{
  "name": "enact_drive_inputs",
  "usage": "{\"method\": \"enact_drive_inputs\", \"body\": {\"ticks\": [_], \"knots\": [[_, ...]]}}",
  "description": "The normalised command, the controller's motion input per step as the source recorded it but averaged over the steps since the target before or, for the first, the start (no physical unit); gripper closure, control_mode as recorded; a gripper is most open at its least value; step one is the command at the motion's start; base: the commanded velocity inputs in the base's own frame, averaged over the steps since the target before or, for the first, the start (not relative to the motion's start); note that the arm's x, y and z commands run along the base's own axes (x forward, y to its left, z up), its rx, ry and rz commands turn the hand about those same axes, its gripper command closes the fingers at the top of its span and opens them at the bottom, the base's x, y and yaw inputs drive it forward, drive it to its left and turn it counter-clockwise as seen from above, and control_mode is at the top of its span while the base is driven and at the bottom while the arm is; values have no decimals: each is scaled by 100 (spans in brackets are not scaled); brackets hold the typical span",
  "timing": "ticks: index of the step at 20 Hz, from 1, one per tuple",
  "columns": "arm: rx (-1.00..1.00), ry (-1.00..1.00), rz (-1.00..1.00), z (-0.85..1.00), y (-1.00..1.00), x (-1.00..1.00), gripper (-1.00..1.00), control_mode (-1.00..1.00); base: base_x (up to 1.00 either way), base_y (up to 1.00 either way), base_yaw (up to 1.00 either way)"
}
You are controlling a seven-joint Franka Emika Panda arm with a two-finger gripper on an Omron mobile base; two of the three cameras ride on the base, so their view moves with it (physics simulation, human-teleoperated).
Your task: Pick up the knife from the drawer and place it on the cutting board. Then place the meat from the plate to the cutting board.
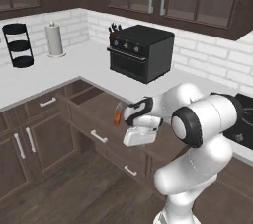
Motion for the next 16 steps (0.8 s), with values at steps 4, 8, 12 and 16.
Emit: {"method": "enact_drive_inputs", "body": {"ticks": [4,8,12,16], "knots": [[9,7,15,-1,96,-58,-100,-100,0,0,0],[1,1,12,0,98,-72,-100,-100,0,0,0],[0,0,7,0,87,-76,-100,-100,0,0,0],[0,0,4,15,70,-64,-100,-100,0,0,0]]}}
